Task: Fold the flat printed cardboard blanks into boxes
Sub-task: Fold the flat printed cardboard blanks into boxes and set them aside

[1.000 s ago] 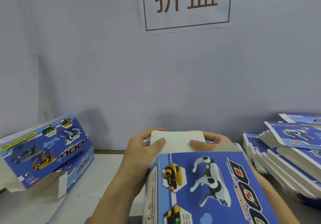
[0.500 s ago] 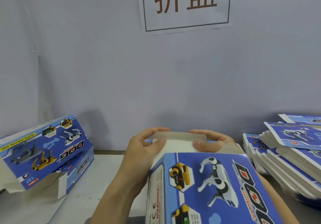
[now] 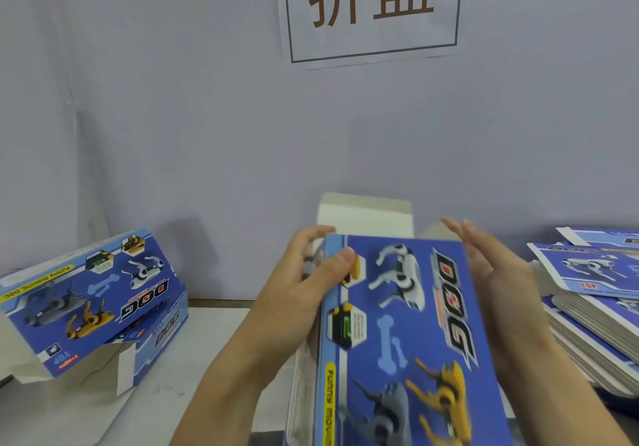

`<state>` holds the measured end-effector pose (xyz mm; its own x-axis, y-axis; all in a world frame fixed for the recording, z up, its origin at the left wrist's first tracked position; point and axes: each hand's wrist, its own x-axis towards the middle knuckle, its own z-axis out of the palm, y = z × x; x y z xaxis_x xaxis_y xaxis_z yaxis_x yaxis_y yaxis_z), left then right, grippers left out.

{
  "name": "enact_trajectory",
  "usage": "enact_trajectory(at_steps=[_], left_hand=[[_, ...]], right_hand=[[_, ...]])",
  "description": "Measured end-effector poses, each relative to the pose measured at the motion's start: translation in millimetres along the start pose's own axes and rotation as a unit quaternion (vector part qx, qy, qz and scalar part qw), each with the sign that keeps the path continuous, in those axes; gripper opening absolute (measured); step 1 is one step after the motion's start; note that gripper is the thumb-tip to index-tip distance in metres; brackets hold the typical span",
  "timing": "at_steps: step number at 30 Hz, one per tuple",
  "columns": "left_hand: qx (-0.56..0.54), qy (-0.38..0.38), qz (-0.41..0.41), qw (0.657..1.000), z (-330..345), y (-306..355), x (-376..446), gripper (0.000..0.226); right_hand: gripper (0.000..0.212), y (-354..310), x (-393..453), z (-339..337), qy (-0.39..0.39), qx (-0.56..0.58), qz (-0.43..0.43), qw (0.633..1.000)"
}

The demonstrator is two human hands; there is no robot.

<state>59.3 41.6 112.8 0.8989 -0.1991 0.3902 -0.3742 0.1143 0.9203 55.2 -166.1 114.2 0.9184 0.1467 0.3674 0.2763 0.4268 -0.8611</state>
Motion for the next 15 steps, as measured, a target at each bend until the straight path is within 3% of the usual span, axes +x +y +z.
enact_trajectory(at_steps=[1, 4, 6, 9, 13, 15], left_hand=[[-0.016, 0.031, 0.018, 0.999, -0.2, 2.0, 0.7, 0.052], [-0.05, 0.081, 0.059, 0.994, -1.4, 2.4, 1.3, 0.055], [-0.076, 0.094, 0.078, 0.99, 0.8, 8.9, -1.6, 0.048], [-0.09, 0.083, 0.107, 0.987, 3.7, 12.0, -4.7, 0.038], [-0.079, 0.044, 0.12, 0.989, 10.1, 17.9, -4.9, 0.045], [-0.039, 0.067, 0.137, 0.988, 11.2, 20.7, -4.2, 0.053]], right_hand=[[0.027, -4.7, 6.5, 6.0, 0.024, -0.027, -0.019, 0.999], [0.034, -6.2, -1.7, 10.8, -0.056, -0.043, -0.02, 0.997], [0.043, -3.4, 1.1, 15.5, -0.107, -0.124, -0.008, 0.986], [0.057, -9.8, 2.7, 21.1, -0.064, -0.139, -0.072, 0.986], [0.064, -9.0, 8.6, 24.5, -0.041, -0.138, -0.167, 0.975], [0.063, -5.8, 6.5, 32.1, -0.037, -0.156, -0.188, 0.969]])
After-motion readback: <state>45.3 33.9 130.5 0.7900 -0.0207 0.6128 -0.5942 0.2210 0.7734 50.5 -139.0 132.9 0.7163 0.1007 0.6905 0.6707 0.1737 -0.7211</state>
